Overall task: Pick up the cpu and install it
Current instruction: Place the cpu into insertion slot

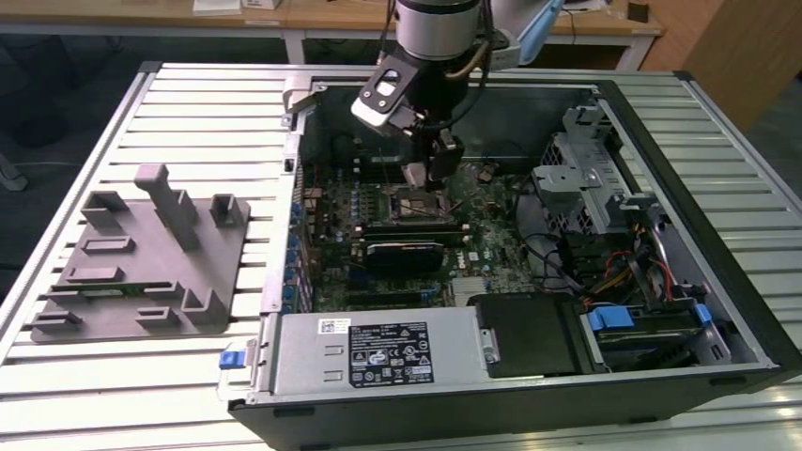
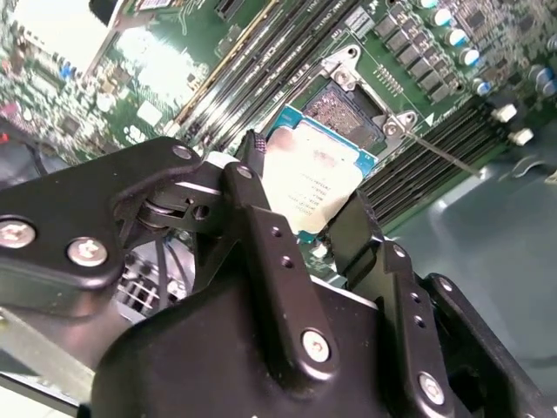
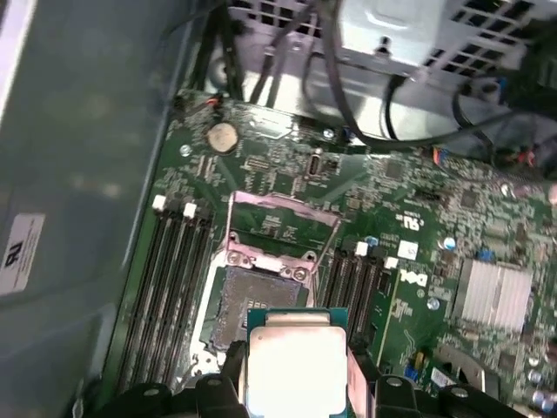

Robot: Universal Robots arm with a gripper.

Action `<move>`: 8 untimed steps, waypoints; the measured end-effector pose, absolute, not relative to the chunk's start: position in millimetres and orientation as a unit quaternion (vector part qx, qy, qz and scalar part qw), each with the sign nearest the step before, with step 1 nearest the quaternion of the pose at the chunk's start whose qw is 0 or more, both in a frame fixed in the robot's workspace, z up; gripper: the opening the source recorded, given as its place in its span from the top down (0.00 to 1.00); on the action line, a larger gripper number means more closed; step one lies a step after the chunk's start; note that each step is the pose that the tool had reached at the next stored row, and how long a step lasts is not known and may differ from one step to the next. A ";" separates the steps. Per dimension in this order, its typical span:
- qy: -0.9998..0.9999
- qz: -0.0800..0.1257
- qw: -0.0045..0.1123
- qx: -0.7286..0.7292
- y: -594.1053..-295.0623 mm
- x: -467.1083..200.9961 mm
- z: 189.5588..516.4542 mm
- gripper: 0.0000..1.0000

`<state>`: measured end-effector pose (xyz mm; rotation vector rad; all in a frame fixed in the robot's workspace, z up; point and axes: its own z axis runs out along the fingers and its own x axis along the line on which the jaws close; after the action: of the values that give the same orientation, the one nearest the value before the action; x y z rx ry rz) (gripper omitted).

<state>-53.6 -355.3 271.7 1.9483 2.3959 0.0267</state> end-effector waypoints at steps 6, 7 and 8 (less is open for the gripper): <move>0.742 0.007 0.027 0.670 -355.3 -53.6 271.2 0.46; 0.736 0.007 0.027 0.676 -355.3 -53.6 271.0 0.46; 0.731 0.007 0.027 0.682 -355.3 -53.6 270.9 0.46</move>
<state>-53.6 -355.3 270.9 2.1072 2.2560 0.0208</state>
